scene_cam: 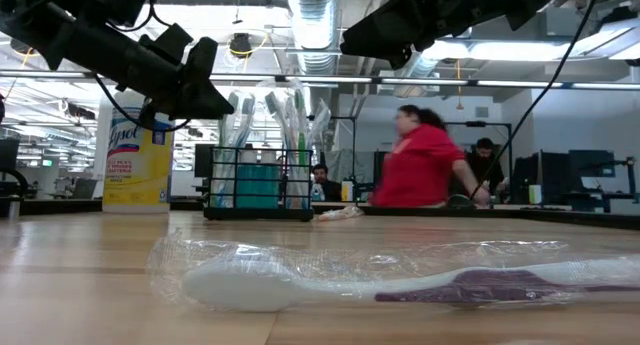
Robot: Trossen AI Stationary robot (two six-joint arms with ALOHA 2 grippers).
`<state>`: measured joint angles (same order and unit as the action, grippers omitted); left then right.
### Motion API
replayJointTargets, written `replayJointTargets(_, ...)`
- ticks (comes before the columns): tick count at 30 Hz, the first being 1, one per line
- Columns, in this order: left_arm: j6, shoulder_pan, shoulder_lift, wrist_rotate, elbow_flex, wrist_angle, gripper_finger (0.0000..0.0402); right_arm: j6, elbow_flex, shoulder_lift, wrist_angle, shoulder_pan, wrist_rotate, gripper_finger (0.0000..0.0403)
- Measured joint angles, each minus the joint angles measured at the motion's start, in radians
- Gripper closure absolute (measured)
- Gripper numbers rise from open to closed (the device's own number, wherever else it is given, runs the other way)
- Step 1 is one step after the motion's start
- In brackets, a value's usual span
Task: Pick & Place toothbrushing station
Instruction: Put the green toothbrush into the mesh organizer
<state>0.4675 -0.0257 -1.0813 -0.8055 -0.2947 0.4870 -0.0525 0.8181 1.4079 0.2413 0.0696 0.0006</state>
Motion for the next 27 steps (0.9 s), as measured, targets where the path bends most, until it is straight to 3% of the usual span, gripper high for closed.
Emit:
replayJointTargets(16, -0.113, -0.032, 0.08, 0.001, -0.002, -0.011, 0.0313, 0.0, 0.0, 0.0, -0.001, 0.0, 0.0, 0.0276)
replayJointTargets(27, -0.113, -0.063, 0.131, -0.011, -0.002, -0.155, 0.0313, 0.0, 0.0, 0.0, -0.001, 0.0, 0.0, 0.0276)
